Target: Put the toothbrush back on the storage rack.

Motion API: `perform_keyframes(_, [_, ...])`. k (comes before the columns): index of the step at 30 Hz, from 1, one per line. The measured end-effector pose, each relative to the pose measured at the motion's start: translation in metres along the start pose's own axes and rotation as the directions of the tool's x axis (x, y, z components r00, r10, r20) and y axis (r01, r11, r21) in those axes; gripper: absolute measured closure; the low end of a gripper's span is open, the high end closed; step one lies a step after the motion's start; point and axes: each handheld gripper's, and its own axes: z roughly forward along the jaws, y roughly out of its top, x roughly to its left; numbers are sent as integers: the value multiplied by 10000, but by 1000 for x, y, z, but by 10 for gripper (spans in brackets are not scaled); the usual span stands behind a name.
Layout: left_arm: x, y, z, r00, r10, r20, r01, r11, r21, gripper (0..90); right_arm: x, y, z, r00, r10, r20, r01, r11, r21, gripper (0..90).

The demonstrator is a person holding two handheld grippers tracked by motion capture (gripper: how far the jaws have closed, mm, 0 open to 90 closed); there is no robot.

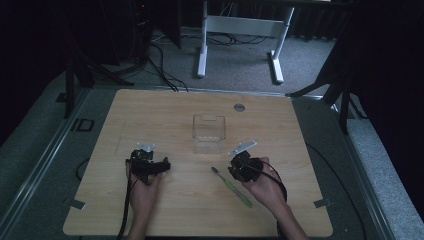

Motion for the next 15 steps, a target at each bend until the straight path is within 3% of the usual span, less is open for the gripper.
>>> perform_keyframes(15, [0, 0, 0, 10000, 5, -1, -5, 10000, 5, 31, 1, -1, 7, 9999, -90, -99, 94, 9991, 408, 776])
